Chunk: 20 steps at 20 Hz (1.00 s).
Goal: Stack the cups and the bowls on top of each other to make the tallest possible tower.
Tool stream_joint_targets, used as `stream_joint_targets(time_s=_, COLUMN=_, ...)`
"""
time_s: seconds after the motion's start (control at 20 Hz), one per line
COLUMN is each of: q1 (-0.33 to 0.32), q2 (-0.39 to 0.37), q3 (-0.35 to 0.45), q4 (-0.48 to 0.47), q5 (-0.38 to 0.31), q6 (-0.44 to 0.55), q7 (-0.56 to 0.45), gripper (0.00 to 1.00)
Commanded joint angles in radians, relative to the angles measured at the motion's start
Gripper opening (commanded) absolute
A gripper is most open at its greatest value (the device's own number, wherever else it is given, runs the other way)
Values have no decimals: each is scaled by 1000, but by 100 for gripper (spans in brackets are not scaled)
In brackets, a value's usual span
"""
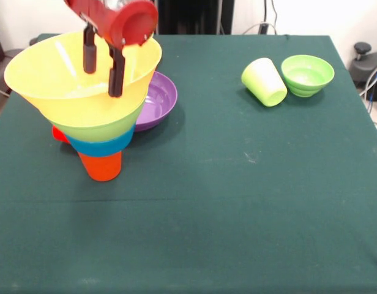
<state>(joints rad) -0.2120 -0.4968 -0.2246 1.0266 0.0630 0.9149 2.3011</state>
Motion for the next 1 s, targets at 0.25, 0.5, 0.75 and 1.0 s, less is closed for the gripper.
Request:
stream_joint_targets(time_s=0.25, q1=-1, q2=-83, q3=120, q4=117, q5=-25, q6=179, q7=-165, gripper=100)
stream_joint_targets(time_s=0.5, q1=1, q2=-111, q3=132, q4=157, q5=-14, q6=173, q7=-152, gripper=100)
stream_joint_targets(time_s=0.75, q1=10, q2=-123, q3=142, q4=189, q5=-4, q6=154, q7=-117, gripper=100)
stream_joint_targets(time_s=1.0, q1=40, q2=-125, q3=138, q4=197, q5=5, q6=144, q7=-53, gripper=100)
